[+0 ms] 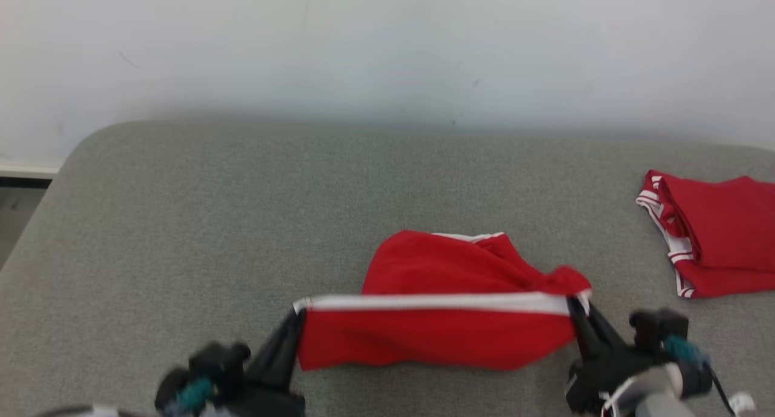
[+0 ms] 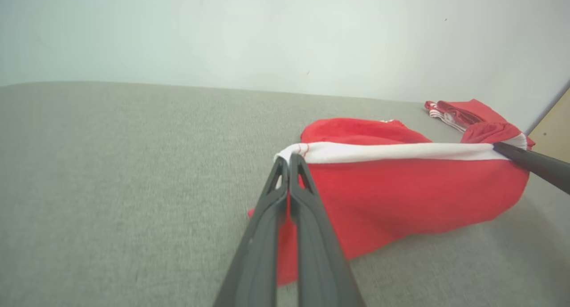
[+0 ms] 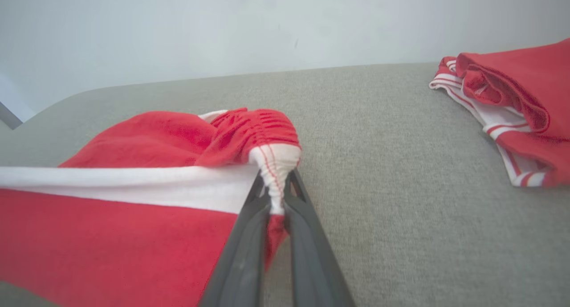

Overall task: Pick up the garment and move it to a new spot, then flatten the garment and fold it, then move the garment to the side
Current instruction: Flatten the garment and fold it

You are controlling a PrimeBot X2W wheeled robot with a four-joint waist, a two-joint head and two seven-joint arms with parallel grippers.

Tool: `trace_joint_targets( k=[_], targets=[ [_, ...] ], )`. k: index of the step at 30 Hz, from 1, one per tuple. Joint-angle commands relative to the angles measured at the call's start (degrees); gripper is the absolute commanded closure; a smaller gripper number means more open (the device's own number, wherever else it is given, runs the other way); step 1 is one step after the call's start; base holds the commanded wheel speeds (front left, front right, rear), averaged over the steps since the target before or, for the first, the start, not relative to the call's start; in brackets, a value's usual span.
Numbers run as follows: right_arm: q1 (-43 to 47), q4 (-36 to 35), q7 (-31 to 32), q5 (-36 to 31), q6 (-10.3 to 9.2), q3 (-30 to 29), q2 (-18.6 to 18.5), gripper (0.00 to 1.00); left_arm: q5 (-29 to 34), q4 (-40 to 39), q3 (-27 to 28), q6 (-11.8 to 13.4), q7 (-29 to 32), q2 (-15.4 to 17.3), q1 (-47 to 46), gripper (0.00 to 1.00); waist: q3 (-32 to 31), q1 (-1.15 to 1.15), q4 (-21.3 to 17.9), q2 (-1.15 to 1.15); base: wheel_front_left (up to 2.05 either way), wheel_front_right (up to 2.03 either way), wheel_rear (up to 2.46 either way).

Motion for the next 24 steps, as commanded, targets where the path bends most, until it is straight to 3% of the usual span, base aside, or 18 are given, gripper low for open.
trace_joint_targets(
  k=[1, 7, 16, 24],
  targets=[
    [-2.3, -1.2, 1.0, 0.5, -0.16, 0.5, -0.6, 1.0, -0.2, -1.0, 0.6, 0.0, 0.5, 0.9, -3.2, 1.0, 1.3, 0.0, -0.5, 0.0, 0.0, 0.0, 0.0],
    [-19.7, -3.6, 9.3, 0.8, -0.16, 2.6, -0.7, 1.0, -3.3, -2.0, -1.9, -0.1, 6.2, 8.8, -22.9, 1.0, 9.8, 0.0, -3.0, 0.0, 0.0, 0.0, 0.0],
    [-51.5, 8.3, 19.5, 2.1, -0.16, 0.8, 4.0, 1.0, -13.3, 5.3, -8.7, -0.1, 10.9, 17.5, -53.5, 1.0, 22.7, 0.0, -4.9, 0.0, 0.0, 0.0, 0.0],
    [-72.7, 19.5, 22.6, 0.5, -0.16, -4.1, 6.5, 1.0, -16.7, 11.4, -14.7, -0.1, 11.0, 21.0, -73.0, 1.0, 27.7, 0.0, -5.9, 0.0, 0.0, 0.0, 0.0]
  ],
)
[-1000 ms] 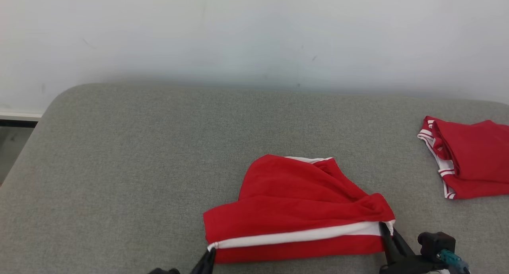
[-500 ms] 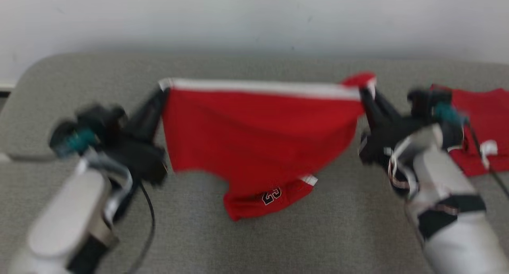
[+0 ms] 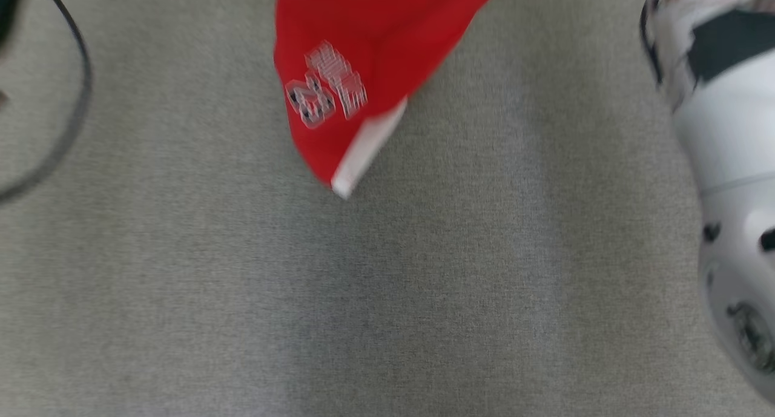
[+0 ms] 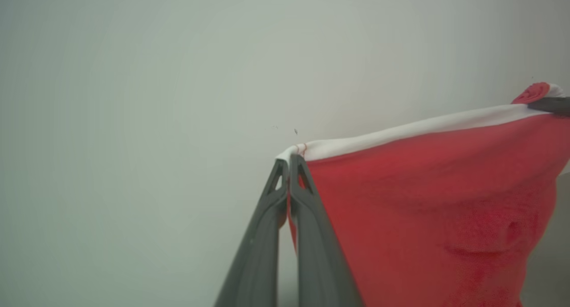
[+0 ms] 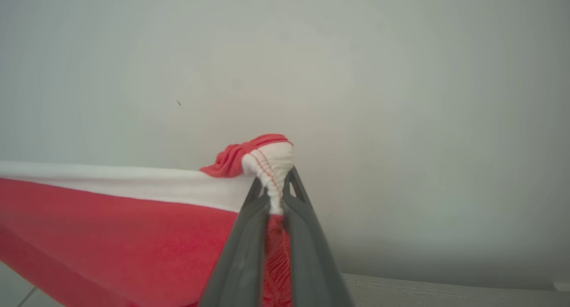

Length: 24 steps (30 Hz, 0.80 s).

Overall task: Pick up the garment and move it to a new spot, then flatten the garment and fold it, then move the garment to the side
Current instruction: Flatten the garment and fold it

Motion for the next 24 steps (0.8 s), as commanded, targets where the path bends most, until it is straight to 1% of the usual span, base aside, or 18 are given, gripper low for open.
trace_joint_targets(
  k=[1, 6, 12, 18, 24],
  targets=[
    [-0.9, 0.4, -0.4, -0.5, -0.16, -0.2, 0.2, 1.0, -0.5, 0.4, -0.1, 0.1, -0.3, 0.4, -1.2, 1.0, 4.3, -0.02, -1.7, -0.02, 0.0, 0.0, 0.0],
    [-9.4, 6.6, -3.4, -3.5, -0.16, -3.3, 0.8, 1.0, -2.8, 3.7, -2.7, 0.1, -1.6, 1.2, -11.2, 1.0, 4.4, -0.02, -1.2, -0.02, 0.0, 0.0, 0.0],
    [-13.3, 12.5, -6.7, -6.3, -0.16, -6.0, 0.7, 1.0, -4.9, 6.7, -7.3, 0.2, -3.1, 1.1, -16.7, 1.0, 3.9, -0.02, 0.1, -0.02, 0.0, 0.0, 0.0],
    [-16.1, 15.7, -7.7, -8.6, -0.17, -9.1, -0.4, 1.0, -7.3, 9.7, -11.6, 0.2, -3.9, 0.9, -20.0, 1.0, 3.8, -0.02, 0.9, -0.02, 0.0, 0.0, 0.0],
    [-19.6, 16.6, -8.0, -12.4, -0.17, -11.4, 0.0, 1.0, -9.5, 12.7, -14.3, 0.2, -4.6, 0.2, -24.0, 1.0, 4.0, -0.02, 1.5, -0.02, 0.0, 0.0, 0.0]
  ],
)
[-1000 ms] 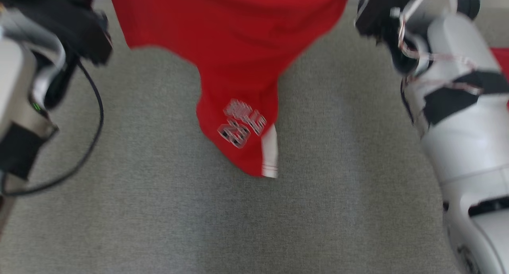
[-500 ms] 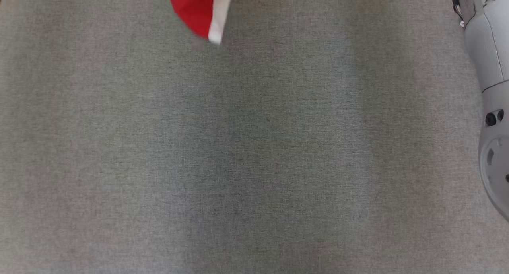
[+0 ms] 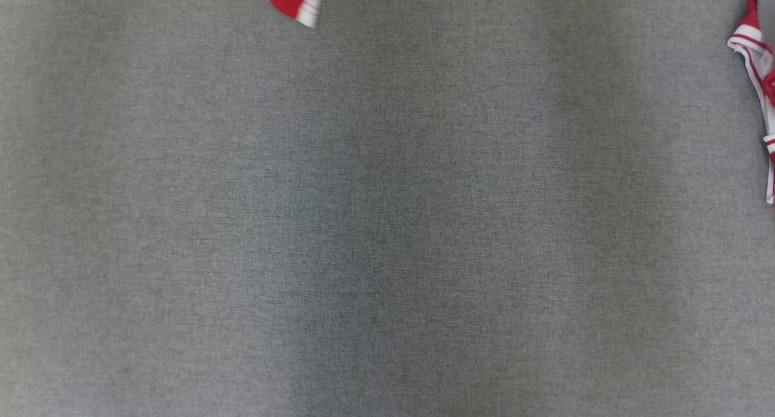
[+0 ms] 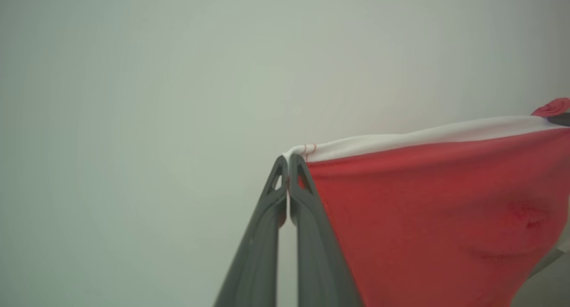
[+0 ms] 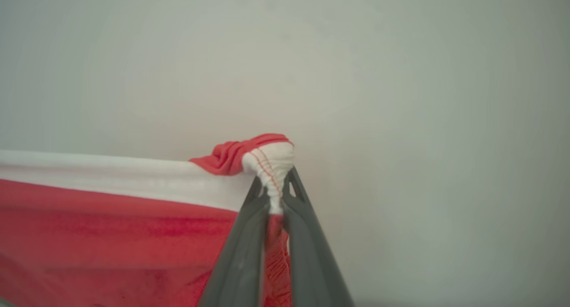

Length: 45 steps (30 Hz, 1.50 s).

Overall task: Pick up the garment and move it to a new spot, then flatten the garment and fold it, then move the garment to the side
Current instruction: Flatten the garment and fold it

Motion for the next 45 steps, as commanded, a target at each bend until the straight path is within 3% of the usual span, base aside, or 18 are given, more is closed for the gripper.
trace_joint_targets(
  k=[1, 12, 19, 23, 27, 32, 33, 37, 42, 45],
  targets=[
    [-1.3, 0.1, -0.4, -1.5, -0.18, -0.6, -0.3, 1.0, -0.8, 1.2, -0.7, 0.2, -0.6, 0.4, -1.8, 1.0, -0.3, 0.0, 0.2, -0.01, 0.0, 0.0, 0.0],
    [-5.0, 0.6, -1.5, -7.8, -0.2, -6.8, -0.2, 1.0, -4.3, 4.7, -4.7, 0.2, -2.4, 0.3, -8.6, 1.0, 0.6, 0.0, 1.5, -0.01, 0.0, 0.0, 0.0],
    [-3.3, 0.7, -3.4, -10.3, -0.2, -8.4, 0.4, 1.0, -5.6, 5.5, -6.5, 0.2, -5.2, 0.4, -6.7, 1.0, 1.9, 0.0, 1.7, -0.01, 0.0, 0.0, 0.0],
    [-0.8, 0.7, -5.4, -10.4, -0.2, -6.9, 0.7, 1.0, -6.4, 4.7, -6.6, 0.2, -7.2, 0.1, -3.3, 1.0, 1.1, 0.0, 1.6, -0.01, 0.0, 0.0, 0.0],
    [4.4, 0.9, -7.5, -6.3, -0.19, -3.3, 0.9, 1.0, -5.2, 1.3, -3.9, 0.4, -7.8, 0.9, 2.6, 1.0, -1.1, 0.0, 1.2, -0.01, 0.0, 0.0, 0.0],
    [14.3, 0.0, -10.1, 3.1, -0.19, 4.3, 0.8, 1.0, -2.5, -10.9, 6.0, 4.0, -7.8, 2.7, 18.0, 1.0, -5.2, 0.0, 0.3, -0.01, 0.0, 0.0, 0.0],
    [19.6, -1.9, -10.5, 7.0, -0.19, 7.0, 0.8, 1.0, -1.2, -17.0, 9.9, 6.1, -7.8, 3.4, 26.2, 1.0, -7.0, 0.0, 0.2, -0.01, 0.0, 0.0, 0.0],
    [30.8, -7.6, -10.4, 13.2, -0.19, 11.8, -0.5, 1.0, -0.6, -28.5, 16.6, 10.1, -7.8, 3.0, 44.6, 1.0, -10.1, 0.0, 0.4, -0.01, 0.0, 0.0, 0.0],
    [49.8, -20.5, -9.5, 23.7, -0.19, 17.2, -4.6, 1.0, 1.0, -40.6, 21.0, 14.5, -7.9, 1.2, 67.9, 1.0, -13.5, 0.0, 1.4, -0.01, 0.0, 0.0, 0.0],
    [60.6, -27.1, -9.1, 27.6, -0.19, 19.3, -6.9, 1.0, 2.7, -43.4, 20.3, 14.8, -7.8, -0.3, 76.6, 1.0, -15.2, 0.0, 2.3, -0.01, 0.0, 0.0, 0.0]
  ],
)
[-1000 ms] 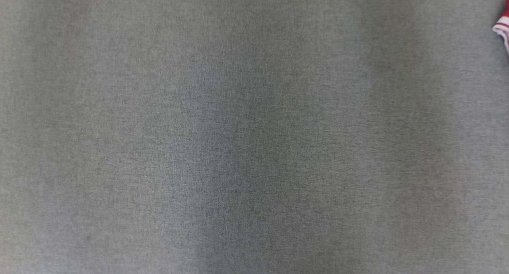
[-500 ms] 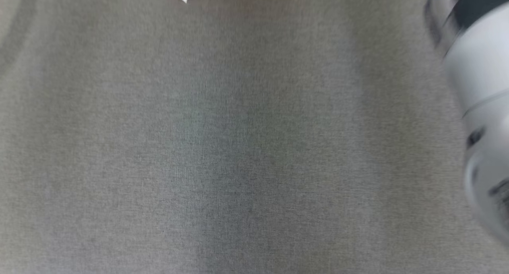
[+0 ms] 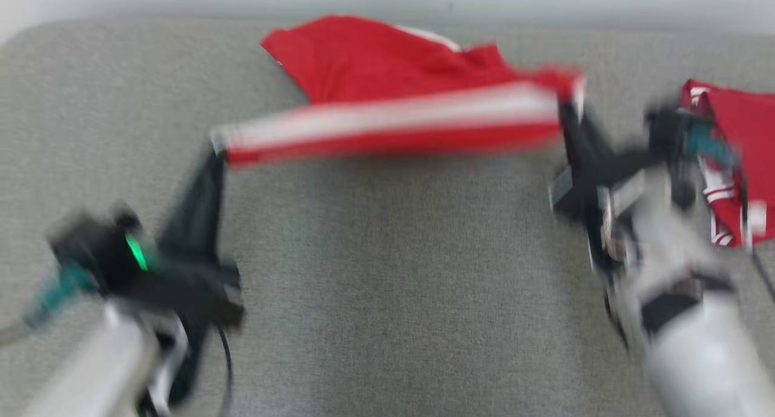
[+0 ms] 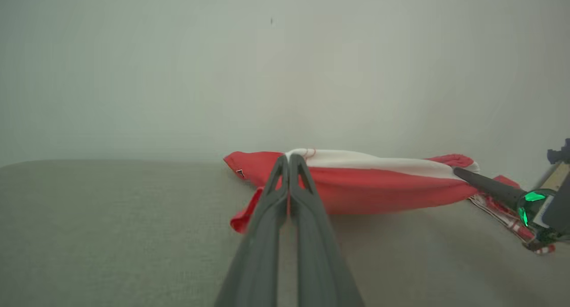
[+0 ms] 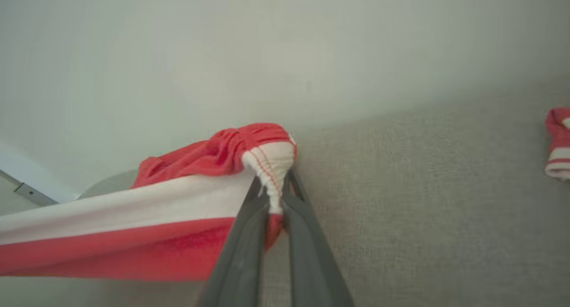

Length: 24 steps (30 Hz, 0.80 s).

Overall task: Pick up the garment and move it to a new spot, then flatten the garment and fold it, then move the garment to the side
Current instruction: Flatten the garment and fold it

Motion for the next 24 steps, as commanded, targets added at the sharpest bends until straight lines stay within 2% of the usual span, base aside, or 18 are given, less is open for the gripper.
trace_joint_targets(
  k=[1, 5, 11, 24],
  targets=[
    [4.9, -2.1, 0.3, 1.2, -0.21, 0.7, -1.4, 1.0, 1.0, -0.7, 0.0, 0.4, -0.3, -0.7, 3.2, 1.0, -2.4, 0.02, 1.1, 0.01, 0.0, 0.0, 0.0],
    [17.5, -9.5, 0.3, 3.1, -0.2, 1.9, -3.8, 1.0, 3.4, 0.5, -1.6, 0.4, -0.3, -1.9, 11.2, 1.0, -4.3, 0.02, 1.4, 0.01, 0.0, 0.0, 0.0],
    [31.2, -17.3, 1.1, 3.1, -0.21, -0.2, -5.5, 1.0, 6.8, 2.5, 0.3, 1.3, -0.3, -4.0, 21.6, 1.0, -6.8, 0.02, 0.9, 0.01, 0.0, 0.0, 0.0],
    [48.5, -28.1, 5.6, -3.1, -0.25, -8.6, -1.1, 1.0, 11.3, 8.1, 5.9, -1.3, -0.3, -9.2, 31.9, 1.0, -10.1, 0.02, 1.6, 0.01, 0.0, 0.0, 0.0]
  ],
)
